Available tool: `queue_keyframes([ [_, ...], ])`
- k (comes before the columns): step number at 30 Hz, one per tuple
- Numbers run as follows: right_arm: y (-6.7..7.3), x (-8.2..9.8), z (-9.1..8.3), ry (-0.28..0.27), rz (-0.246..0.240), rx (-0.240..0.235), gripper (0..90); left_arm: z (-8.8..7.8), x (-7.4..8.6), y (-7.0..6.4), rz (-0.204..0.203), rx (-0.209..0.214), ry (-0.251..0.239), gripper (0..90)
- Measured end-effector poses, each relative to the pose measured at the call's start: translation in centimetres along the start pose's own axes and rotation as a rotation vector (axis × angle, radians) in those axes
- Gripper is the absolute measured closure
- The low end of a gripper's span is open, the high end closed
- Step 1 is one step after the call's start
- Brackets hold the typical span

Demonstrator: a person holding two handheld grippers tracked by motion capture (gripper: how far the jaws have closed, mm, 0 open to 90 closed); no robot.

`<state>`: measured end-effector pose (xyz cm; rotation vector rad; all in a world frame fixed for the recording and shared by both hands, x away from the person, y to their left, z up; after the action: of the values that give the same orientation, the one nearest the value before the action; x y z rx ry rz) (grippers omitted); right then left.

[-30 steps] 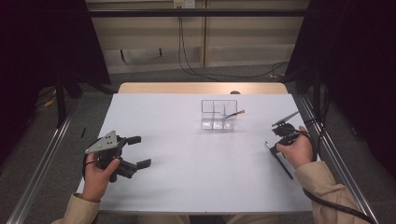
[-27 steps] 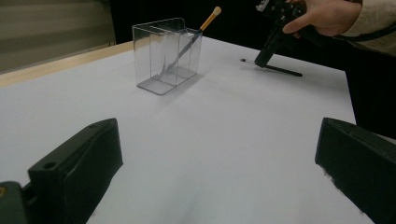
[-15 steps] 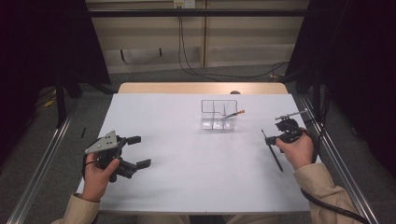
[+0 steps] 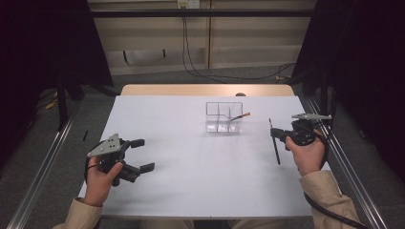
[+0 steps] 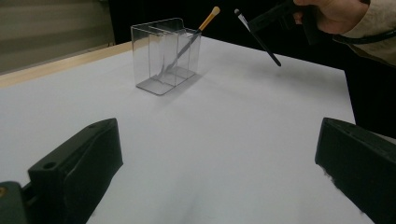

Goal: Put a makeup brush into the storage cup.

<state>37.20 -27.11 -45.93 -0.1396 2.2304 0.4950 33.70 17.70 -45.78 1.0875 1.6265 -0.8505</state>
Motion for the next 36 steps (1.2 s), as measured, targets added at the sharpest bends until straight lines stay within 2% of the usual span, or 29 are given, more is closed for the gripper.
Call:
queue_keyframes([
  [8,0.6,-1.0,-0.7,-0.164,0.010,-0.043,84.7,-0.1,0.0,0.0,0.002,-0.001,0.003,0.5],
  [12,0.7,-1.3,-0.9,-0.217,0.028,-0.071,84.7,0.0,0.0,0.0,0.004,0.002,0.003,0.5],
  [21,1.7,-2.4,-1.9,-0.365,-0.006,-0.100,84.7,-0.1,-0.1,0.0,0.002,-0.002,-0.001,0.5],
  [31,3.1,-3.3,-2.5,-0.475,-0.038,-0.136,84.7,-0.2,-0.1,0.0,0.006,-0.002,-0.002,0.5],
  [35,3.7,-3.7,-2.6,-0.501,-0.063,-0.145,84.7,-0.2,-0.1,0.0,0.006,-0.002,-0.002,0.5],
  [36,3.9,-3.8,-2.6,-0.504,-0.055,-0.154,84.7,-0.2,-0.1,0.0,0.006,-0.002,-0.002,0.5],
])
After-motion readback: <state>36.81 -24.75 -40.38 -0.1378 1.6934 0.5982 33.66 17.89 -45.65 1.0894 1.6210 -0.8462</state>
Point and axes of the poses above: each handheld gripper's, and its own axes: z roughly forward along the jaws, x roughly out of its underside, y roughly to its left, the point moved 8 cm from there along z, roughly forward along the jaws, and after that the axes turned 6 degrees about z, right-handed, at the moved point
